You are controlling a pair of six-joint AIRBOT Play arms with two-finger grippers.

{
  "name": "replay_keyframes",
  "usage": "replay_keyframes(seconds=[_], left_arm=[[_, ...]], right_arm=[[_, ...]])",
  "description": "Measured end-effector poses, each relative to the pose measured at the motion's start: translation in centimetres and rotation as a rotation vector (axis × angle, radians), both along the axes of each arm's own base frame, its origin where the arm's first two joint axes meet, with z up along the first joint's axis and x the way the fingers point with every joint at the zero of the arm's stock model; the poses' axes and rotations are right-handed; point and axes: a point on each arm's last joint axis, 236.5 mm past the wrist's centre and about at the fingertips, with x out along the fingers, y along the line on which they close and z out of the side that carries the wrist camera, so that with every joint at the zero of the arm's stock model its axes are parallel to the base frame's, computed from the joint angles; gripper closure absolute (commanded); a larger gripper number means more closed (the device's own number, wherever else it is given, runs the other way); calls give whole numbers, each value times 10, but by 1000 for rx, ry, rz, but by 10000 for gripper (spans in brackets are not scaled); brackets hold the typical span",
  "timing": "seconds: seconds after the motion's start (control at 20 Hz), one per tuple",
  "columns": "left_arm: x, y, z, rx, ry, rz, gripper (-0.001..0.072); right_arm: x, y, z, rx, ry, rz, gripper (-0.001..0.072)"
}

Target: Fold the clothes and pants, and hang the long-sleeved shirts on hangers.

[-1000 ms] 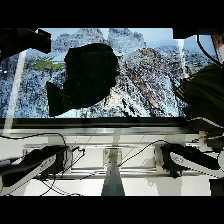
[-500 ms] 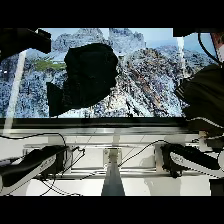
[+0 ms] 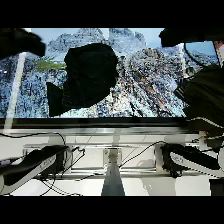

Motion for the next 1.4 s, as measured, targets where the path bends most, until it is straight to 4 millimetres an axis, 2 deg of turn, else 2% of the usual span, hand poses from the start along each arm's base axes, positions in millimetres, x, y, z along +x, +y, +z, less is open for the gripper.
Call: replay_keyframes(seconds=[0.1,0.2,0.3,0.35,0.45,0.55,0.7,0.85,0.95,1.05,1.1,1.2,1.35,1.4], left_arm=[[-24,51,-45,-44,159,157,670],[-60,84,-98,-183,323,299,673],[-95,93,-146,-377,432,407,674],[-112,95,-168,-468,466,453,621],[-142,94,-206,-615,516,542,52],[-168,87,-240,-726,573,615,38],[-193,73,-276,-818,660,651,88],[-204,66,-302,-872,724,677,88],[-205,56,-312,-928,764,673,96],[-202,46,-319,-993,787,651,219],[-200,41,-322,-1017,794,633,250],[-195,33,-326,-1063,795,593,383],[-184,32,-331,-1077,752,543,660],[-178,35,-331,-1076,722,536,676]], right_arm=[[2,-1,-13,-9,20,-3,694],[7,0,-22,-14,30,-5,694],[12,0,-29,-20,36,-3,694],[14,1,-34,-25,41,0,694],[19,2,-42,-33,51,3,694],[25,3,-49,-36,57,5,694],[33,5,-56,-34,57,4,694],[39,6,-59,-31,51,1,694],[42,7,-60,-29,47,-1,694],[44,8,-60,-25,38,-3,695],[47,9,-59,-23,31,-3,695],[49,12,-65,-31,34,11,695],[52,27,-88,-71,63,80,695],[52,36,-100,-87,80,114,694]])
